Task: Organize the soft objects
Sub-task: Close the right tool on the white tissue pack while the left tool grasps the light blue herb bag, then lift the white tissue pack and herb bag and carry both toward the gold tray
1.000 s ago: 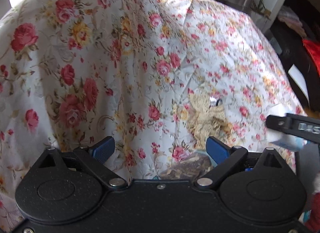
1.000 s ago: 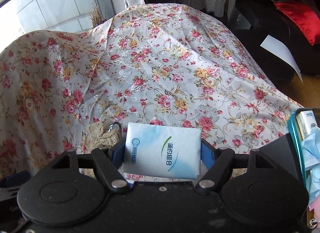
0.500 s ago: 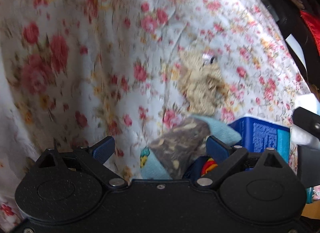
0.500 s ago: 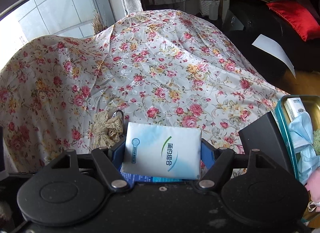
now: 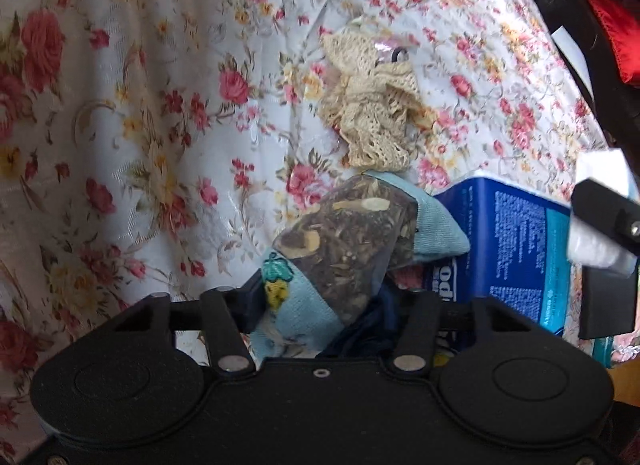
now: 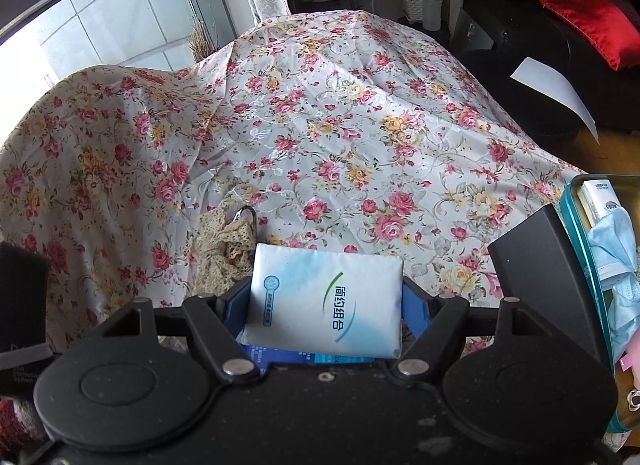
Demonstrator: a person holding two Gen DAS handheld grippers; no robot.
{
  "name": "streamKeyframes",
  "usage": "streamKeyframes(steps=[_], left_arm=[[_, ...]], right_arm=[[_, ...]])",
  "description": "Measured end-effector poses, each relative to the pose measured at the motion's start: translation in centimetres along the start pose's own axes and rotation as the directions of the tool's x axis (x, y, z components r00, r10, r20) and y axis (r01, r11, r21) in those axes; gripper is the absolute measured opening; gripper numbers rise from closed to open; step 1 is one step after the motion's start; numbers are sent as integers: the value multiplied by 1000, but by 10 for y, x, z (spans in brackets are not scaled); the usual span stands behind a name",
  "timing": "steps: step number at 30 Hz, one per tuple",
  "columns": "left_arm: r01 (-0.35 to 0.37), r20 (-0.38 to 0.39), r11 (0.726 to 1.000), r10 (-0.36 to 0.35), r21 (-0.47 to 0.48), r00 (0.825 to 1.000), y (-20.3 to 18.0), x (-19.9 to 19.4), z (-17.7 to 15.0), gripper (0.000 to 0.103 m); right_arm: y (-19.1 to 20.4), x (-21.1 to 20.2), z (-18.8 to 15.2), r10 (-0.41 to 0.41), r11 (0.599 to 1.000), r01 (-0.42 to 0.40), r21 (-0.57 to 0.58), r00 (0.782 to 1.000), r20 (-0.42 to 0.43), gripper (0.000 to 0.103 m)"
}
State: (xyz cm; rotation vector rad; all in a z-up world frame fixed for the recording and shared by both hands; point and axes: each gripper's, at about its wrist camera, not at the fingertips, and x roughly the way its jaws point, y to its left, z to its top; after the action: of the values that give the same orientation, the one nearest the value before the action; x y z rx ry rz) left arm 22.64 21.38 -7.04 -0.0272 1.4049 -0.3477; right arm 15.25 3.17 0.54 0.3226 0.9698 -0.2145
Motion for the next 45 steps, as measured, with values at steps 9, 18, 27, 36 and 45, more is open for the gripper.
streamKeyframes(steps=[9,18,27,36,45], left_arm=[[-9,121,999,15,-45,993,9,-20,5,47],[-10,204,996,27,-83,979,12,-31,8,46],[-62,298,993,90,-102,950,10,-41,6,46],[-133,208,970,176,-206,962,21,-33,3,47],[-219,182,958,252,-187,950,17,-35,-19,47]], right_arm=[[11,-9,-14,57,998,-57,-13,998,-22,74],[26,-26,-40,105,992,-107,-63,994,-34,74],[31,-52,-67,144,984,-146,-100,989,-29,74],[27,-61,-98,197,975,-202,-95,979,-59,74],[2,-57,-125,224,972,-231,-52,969,-104,74]])
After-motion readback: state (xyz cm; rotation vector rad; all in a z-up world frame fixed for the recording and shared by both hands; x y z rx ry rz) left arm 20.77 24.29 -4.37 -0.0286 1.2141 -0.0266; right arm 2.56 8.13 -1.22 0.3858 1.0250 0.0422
